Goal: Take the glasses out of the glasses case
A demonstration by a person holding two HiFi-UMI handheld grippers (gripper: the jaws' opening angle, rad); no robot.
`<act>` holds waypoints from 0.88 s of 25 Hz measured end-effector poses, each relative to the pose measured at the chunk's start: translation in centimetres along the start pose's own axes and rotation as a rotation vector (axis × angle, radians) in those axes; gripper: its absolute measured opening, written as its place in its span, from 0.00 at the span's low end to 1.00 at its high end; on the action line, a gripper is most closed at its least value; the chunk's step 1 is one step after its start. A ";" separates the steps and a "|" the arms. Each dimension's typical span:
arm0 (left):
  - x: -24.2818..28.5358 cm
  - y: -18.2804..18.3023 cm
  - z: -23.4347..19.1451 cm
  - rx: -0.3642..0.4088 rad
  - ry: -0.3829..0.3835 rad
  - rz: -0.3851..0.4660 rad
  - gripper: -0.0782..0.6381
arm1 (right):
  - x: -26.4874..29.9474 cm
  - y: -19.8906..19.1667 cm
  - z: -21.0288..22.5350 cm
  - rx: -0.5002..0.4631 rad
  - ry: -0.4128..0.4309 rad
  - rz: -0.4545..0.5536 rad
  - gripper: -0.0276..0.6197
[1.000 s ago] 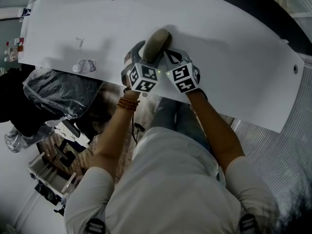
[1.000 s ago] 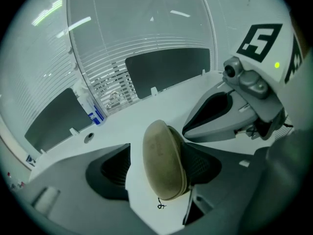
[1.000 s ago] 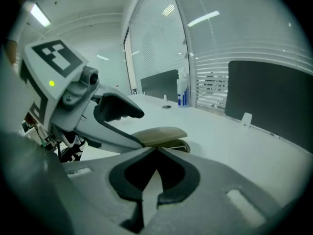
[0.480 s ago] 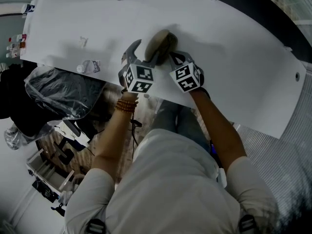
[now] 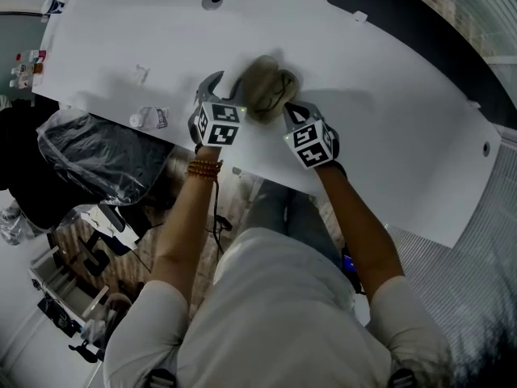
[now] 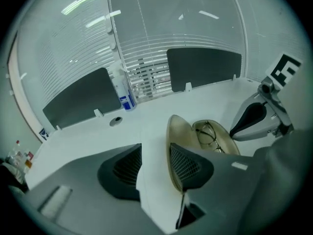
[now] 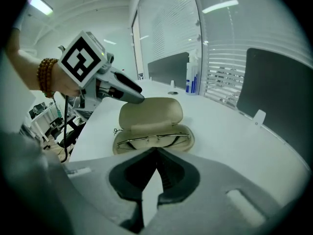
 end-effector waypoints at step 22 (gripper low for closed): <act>2.2 -3.0 1.6 0.005 0.000 -0.048 0.18 | 0.5 0.7 2.4 0.872 0.015 0.033 0.05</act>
Point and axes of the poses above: the fingertips, and each gripper's own axes: x forward along the fingers, z to its right, y out of its top, the point moved 3 cm from there along -x, backward along the fingers, and after that the axes turned 14 degrees about z, right-handed, at the moved point
